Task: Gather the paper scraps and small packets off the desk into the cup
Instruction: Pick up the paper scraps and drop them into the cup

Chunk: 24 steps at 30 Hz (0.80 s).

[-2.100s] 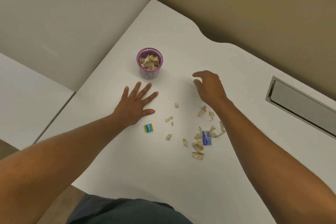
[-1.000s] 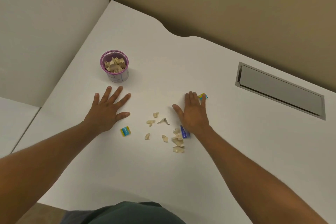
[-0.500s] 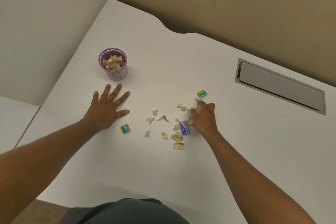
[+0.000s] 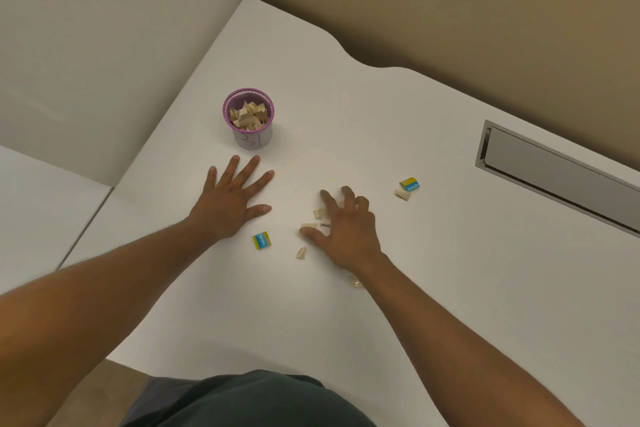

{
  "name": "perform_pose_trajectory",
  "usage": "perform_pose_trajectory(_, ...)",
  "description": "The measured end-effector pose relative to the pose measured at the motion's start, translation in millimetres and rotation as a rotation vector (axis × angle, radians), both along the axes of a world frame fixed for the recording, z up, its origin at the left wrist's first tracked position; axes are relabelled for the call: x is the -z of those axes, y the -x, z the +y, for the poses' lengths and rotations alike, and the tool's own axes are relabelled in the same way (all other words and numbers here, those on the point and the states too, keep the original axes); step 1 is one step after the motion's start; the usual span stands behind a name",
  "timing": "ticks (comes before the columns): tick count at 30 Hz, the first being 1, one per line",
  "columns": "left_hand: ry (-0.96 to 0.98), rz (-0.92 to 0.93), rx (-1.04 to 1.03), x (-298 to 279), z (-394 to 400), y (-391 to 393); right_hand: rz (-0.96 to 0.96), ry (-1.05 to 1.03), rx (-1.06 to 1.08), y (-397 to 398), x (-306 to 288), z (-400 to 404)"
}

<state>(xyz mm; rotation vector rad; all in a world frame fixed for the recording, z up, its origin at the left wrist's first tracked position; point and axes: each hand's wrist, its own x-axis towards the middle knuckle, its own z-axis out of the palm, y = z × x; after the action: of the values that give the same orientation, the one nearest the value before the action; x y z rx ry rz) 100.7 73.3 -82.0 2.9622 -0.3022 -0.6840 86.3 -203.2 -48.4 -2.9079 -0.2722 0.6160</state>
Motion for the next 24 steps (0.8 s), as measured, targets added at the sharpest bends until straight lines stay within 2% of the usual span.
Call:
perform_pose_trajectory(4, 0.008, -0.008, 0.000, 1, 0, 1, -0.016, 0.047, -0.164, 13, 2, 19)
perform_pose_trajectory(6, 0.006, -0.015, 0.000, 0, -1, 1, -0.025, 0.003, -0.245, 16, 2, 17)
perform_pose_trajectory(10, 0.004, -0.014, -0.005, 0, -1, 1, 0.037, -0.135, -0.223, 13, -6, -6)
perform_pose_trajectory(13, 0.006, -0.020, -0.002, 2, -1, 1, -0.066, -0.075, -0.248, 13, -13, -13)
perform_pose_trajectory(17, 0.008, -0.034, -0.005, 4, 0, 2, 0.032, 0.077, -0.255, 23, -13, -12)
perform_pose_trajectory(20, 0.003, -0.030, -0.007, 5, 0, 3, 0.033, 0.035, -0.275, 23, -14, -7)
perform_pose_trajectory(24, -0.016, -0.019, -0.009, 3, -3, 2, 0.007, 0.087, -0.369, 14, -12, -2)
